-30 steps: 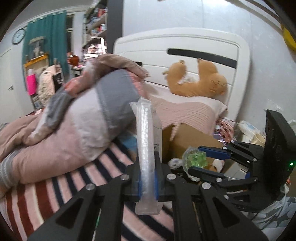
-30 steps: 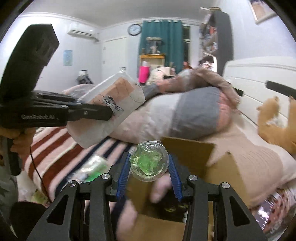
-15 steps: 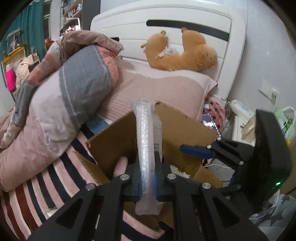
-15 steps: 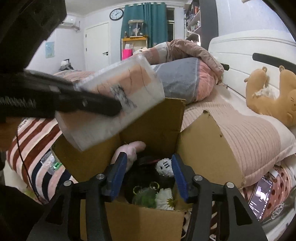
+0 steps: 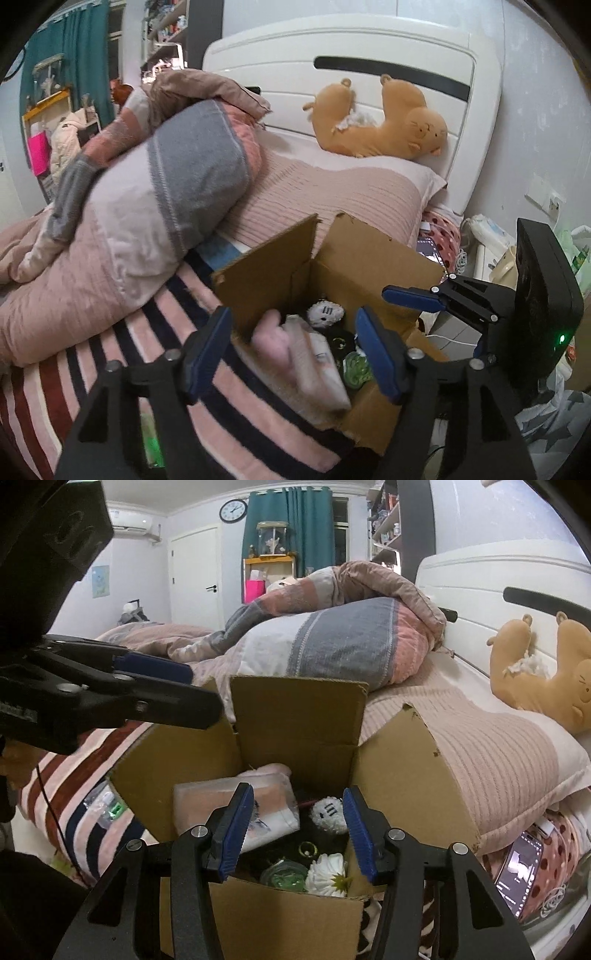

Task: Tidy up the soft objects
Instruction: 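Reach the right gripper to the packaged green-handled sponge and grasp it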

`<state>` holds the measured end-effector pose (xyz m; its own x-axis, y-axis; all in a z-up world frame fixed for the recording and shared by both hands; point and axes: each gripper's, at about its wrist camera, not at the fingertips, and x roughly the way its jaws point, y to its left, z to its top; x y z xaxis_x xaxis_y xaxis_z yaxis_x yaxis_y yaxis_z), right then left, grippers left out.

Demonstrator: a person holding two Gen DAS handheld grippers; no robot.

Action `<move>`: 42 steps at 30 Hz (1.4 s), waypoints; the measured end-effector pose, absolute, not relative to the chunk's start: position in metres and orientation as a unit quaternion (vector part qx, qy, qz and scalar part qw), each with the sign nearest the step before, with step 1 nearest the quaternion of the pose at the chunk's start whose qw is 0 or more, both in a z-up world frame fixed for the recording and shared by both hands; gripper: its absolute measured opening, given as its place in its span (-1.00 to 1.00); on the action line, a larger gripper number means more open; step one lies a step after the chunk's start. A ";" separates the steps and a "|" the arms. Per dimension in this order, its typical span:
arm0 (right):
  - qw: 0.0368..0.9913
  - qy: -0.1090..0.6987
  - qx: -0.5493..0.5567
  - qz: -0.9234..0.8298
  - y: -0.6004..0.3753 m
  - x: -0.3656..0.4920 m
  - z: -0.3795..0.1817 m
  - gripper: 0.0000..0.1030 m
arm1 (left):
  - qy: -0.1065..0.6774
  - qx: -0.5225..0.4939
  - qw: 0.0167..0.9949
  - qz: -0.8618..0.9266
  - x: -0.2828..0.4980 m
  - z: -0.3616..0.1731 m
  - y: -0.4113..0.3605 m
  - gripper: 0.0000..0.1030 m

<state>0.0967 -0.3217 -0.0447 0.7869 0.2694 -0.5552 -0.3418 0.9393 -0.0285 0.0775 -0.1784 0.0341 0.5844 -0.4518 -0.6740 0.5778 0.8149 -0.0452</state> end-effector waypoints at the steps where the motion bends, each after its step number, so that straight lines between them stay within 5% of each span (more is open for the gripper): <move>1: 0.943 0.282 -0.064 0.164 -0.320 0.096 -0.042 -0.10 | 0.349 0.088 0.888 -0.287 0.075 0.036 -0.173 0.35; 8: 0.942 0.268 -0.067 0.192 -0.291 0.083 -0.017 -0.05 | 0.339 0.066 0.902 -0.259 0.057 0.046 -0.120 0.42; 13: 0.943 0.253 -0.087 0.199 -0.259 0.072 0.000 0.23 | 0.322 0.052 0.915 -0.238 0.039 0.051 -0.076 0.49; 22: 0.926 0.260 -0.111 0.250 -0.179 0.069 0.006 0.40 | 0.309 0.029 0.933 -0.180 0.018 0.036 0.009 0.56; 42: 0.770 0.531 -0.018 0.352 -0.045 0.177 -0.164 0.66 | 0.390 -0.053 0.913 -0.108 0.044 -0.093 0.135 0.57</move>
